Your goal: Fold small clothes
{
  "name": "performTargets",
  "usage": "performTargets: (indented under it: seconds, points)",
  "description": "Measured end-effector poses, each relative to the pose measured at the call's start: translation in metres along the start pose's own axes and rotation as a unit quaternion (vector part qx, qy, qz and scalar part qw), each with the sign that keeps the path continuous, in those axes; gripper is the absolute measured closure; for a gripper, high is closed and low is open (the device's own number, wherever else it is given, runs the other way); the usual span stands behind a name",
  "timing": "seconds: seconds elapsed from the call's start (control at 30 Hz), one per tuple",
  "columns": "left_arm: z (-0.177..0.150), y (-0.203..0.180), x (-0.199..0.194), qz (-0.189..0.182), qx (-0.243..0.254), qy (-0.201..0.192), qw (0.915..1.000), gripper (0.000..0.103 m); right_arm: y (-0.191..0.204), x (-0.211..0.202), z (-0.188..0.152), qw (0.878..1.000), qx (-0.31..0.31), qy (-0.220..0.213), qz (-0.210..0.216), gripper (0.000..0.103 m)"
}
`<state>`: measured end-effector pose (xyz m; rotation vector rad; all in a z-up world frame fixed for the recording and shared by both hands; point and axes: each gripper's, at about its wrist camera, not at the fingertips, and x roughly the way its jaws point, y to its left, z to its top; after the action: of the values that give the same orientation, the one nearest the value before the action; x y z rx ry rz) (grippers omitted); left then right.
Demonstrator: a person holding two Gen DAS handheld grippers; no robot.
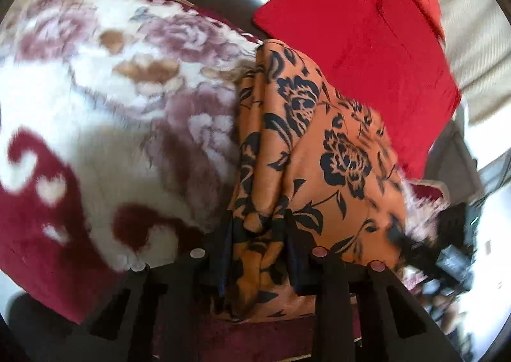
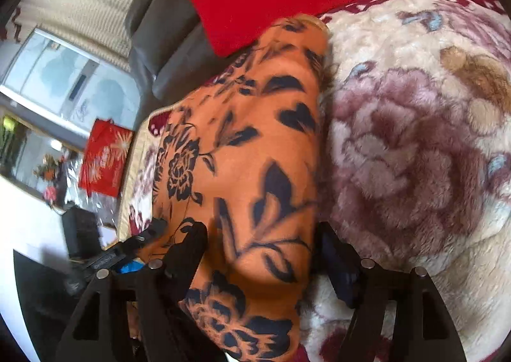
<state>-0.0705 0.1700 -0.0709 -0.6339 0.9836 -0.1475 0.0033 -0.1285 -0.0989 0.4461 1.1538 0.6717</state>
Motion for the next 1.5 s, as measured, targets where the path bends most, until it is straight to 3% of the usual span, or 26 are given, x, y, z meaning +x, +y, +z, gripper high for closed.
performTargets:
  seconds: [0.03, 0.13, 0.23, 0.27, 0.5, 0.73, 1.1, 1.13, 1.17, 1.23, 1.37, 1.43, 1.5]
  points:
    - [0.003, -0.006, -0.004, 0.006, 0.006, -0.003, 1.0000, 0.072, -0.001, 0.002, 0.000, 1.000, 0.004, 0.008, 0.005, 0.049]
    - [0.011, -0.025, -0.011, 0.028, 0.031, 0.000, 0.9991, 0.066, -0.003, -0.001, 0.004, 1.000, 0.018, 0.005, 0.012, 0.046]
    - [0.018, -0.037, -0.024, 0.019, 0.041, -0.017, 0.9988, 0.035, -0.003, -0.007, 0.009, 0.999, 0.031, -0.016, 0.015, 0.030]
    - [0.023, -0.038, -0.024, 0.021, 0.047, -0.026, 0.9983, 0.031, -0.004, -0.009, 0.014, 0.999, 0.036, -0.020, 0.018, 0.030]
    - [0.064, -0.046, 0.013, 0.052, 0.055, -0.015, 0.9970, 0.031, -0.008, -0.004, 0.048, 0.998, 0.051, -0.024, 0.019, 0.030]
    - [0.051, -0.042, 0.038, 0.063, 0.057, 0.008, 0.9963, 0.031, -0.011, 0.005, 0.044, 0.999, 0.037, -0.015, 0.003, 0.030]
    - [0.046, -0.046, 0.024, 0.051, 0.068, -0.003, 0.9964, 0.031, 0.000, -0.003, 0.042, 0.999, 0.040, -0.026, -0.003, 0.029]
    - [0.044, -0.045, 0.029, 0.059, 0.073, 0.007, 0.9956, 0.037, -0.005, 0.004, 0.041, 0.999, 0.046, -0.013, -0.011, 0.029]
    - [0.041, -0.041, 0.041, 0.056, 0.072, 0.033, 0.9953, 0.047, -0.004, 0.008, 0.040, 0.999, 0.038, -0.007, -0.014, 0.034]
    - [0.041, -0.029, 0.042, 0.029, 0.048, 0.033, 0.9979, 0.051, 0.007, 0.015, 0.040, 1.000, 0.000, 0.011, -0.025, 0.059]
    - [0.041, -0.038, 0.030, 0.033, 0.062, 0.028, 0.9971, 0.072, 0.031, 0.009, 0.042, 0.998, -0.041, 0.004, -0.057, 0.064]
    - [0.041, -0.044, 0.022, 0.029, 0.063, 0.017, 0.9974, 0.072, 0.038, -0.001, 0.042, 0.997, -0.049, -0.012, -0.052, 0.065]
    - [0.039, -0.041, 0.022, 0.021, 0.044, 0.023, 0.9985, 0.066, 0.037, -0.006, 0.041, 0.998, -0.041, -0.021, -0.046, 0.063]
